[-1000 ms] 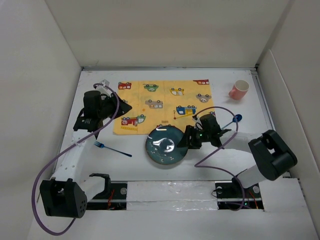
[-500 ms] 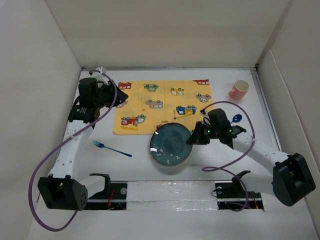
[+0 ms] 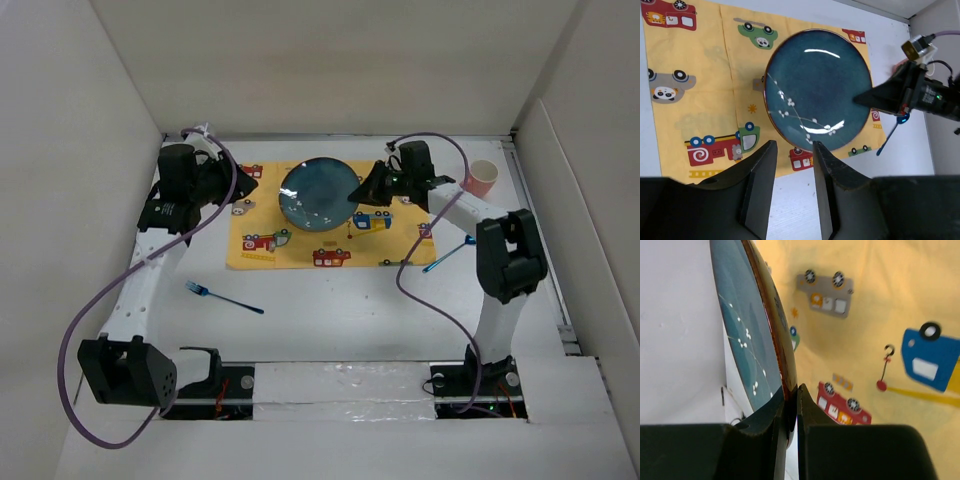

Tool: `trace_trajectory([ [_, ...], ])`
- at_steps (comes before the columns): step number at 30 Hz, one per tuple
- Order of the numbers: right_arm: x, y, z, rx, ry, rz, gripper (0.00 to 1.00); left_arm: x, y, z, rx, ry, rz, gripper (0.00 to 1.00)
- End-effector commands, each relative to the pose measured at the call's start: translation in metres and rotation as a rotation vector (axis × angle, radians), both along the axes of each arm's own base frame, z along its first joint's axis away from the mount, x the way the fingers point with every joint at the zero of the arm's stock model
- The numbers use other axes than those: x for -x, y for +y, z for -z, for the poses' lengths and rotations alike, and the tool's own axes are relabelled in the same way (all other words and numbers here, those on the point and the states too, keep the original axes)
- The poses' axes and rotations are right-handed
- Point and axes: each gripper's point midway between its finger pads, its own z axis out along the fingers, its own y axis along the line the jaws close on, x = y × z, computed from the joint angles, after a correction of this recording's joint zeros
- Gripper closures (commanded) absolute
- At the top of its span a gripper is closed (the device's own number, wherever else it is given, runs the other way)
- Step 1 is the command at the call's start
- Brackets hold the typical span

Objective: Set the dinner table for one person

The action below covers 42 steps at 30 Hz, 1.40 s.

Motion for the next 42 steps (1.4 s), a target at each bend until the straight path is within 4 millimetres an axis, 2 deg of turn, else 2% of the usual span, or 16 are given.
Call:
trace_trajectory([
  [1,-0.032,0.016,-0.073,-0.176,-0.167,-0.063,1.00,0.000,-0.003,-0.013,0.009,-0.056,0.018,0.68],
  [2,-0.040,0.015,-0.067,-0.183,-0.150,-0.059,1.00,0.000,-0.002,-0.012,0.004,-0.057,0.015,0.69],
  [4,-0.043,0.017,-0.066,-0.198,-0.151,-0.060,1.00,0.001,-0.001,-0.010,0.001,-0.053,0.013,0.69],
  [5,-0.049,0.013,-0.057,-0.200,-0.134,-0.048,1.00,0.001,-0.001,-0.008,-0.001,-0.049,0.012,0.69],
  [7,-0.053,0.015,-0.052,-0.211,-0.120,-0.042,1.00,0.001,0.000,-0.005,-0.003,-0.045,0.008,0.69],
  [12,-0.066,0.005,-0.020,-0.193,-0.061,0.012,1.00,0.001,0.002,0.002,-0.010,-0.032,-0.001,0.69],
  [19,-0.061,-0.002,0.034,-0.118,0.032,0.050,1.00,-0.001,0.005,0.008,-0.028,-0.018,-0.015,0.69],
  [22,-0.057,-0.005,0.048,-0.092,0.057,0.056,1.00,-0.003,0.006,0.008,-0.032,-0.017,-0.018,0.69],
  [25,-0.051,-0.003,0.059,-0.070,0.084,0.047,0.93,-0.004,0.005,0.008,-0.031,-0.014,-0.019,0.69],
  [28,-0.046,-0.005,0.071,-0.052,0.111,0.045,0.80,-0.006,0.006,0.008,-0.034,-0.014,-0.022,0.69],
  [29,-0.044,-0.006,0.074,-0.044,0.119,0.047,0.71,-0.006,0.007,0.008,-0.036,-0.015,-0.024,0.69],
  [32,-0.042,-0.010,0.082,-0.012,0.135,0.058,0.56,-0.007,0.008,0.010,-0.040,-0.011,-0.030,0.69],
  [35,-0.037,-0.017,0.090,0.073,0.164,0.083,0.46,-0.008,0.008,0.010,-0.042,-0.013,-0.032,0.69],
  [36,-0.039,-0.029,0.090,0.159,0.170,0.117,0.43,-0.008,0.008,0.010,-0.042,-0.011,-0.030,0.69],
  [40,-0.043,-0.045,0.084,0.282,0.155,0.173,0.40,-0.010,0.008,0.007,-0.040,-0.017,-0.031,0.69],
  [42,-0.044,-0.063,0.084,0.381,0.156,0.230,0.37,-0.011,0.007,0.007,-0.039,-0.015,-0.030,0.69],
])
